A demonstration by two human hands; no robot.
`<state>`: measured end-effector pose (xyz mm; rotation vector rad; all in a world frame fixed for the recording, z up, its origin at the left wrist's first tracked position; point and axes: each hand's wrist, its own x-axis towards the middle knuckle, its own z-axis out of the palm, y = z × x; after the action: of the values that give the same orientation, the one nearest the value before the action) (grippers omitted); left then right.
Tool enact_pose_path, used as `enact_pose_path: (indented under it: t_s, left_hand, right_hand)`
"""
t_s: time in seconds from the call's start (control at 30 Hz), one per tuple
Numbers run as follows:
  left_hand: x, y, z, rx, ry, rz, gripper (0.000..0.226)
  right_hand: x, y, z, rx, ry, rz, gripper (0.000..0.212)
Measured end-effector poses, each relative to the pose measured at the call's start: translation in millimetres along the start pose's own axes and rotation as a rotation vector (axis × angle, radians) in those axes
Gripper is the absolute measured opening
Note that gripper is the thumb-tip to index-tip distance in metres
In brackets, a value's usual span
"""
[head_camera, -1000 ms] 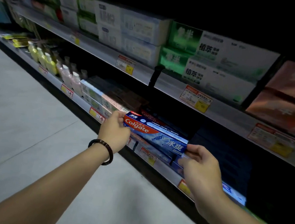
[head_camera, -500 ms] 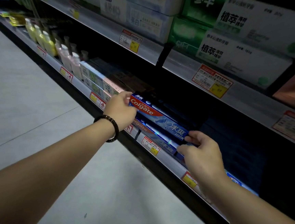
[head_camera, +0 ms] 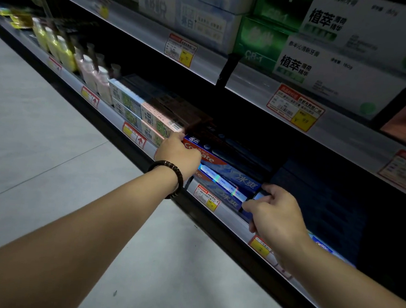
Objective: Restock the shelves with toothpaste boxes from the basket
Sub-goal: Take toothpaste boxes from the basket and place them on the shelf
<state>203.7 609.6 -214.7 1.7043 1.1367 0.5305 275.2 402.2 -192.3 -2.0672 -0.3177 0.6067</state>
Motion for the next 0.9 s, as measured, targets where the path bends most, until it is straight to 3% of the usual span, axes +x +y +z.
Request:
enact_pose_path:
  t_s: [0.37,0.47,0.63,0.9]
  left_hand:
    - [-17,-6,20,-0.099,-0.131,-0.014,0.068]
    - [-20,-7,26,-0.127,-0.195,-0.024,0.081]
    - [-17,-6,28,-0.13,-0.208,-0.043,0.085]
    - [-18,-2,25,-0.092,-0.243,-0.003,0.076]
  right_hand:
    - [1,5,2,-0.016,-0.047,-0.014,0.072]
    - [1,6,2,-0.033,-0.06,-0.028,0.072]
    - [1,11,0,-0.064,-0.118,-0.049,0.046]
    - [1,14,0,-0.13,-0.161,-0.09,0.035]
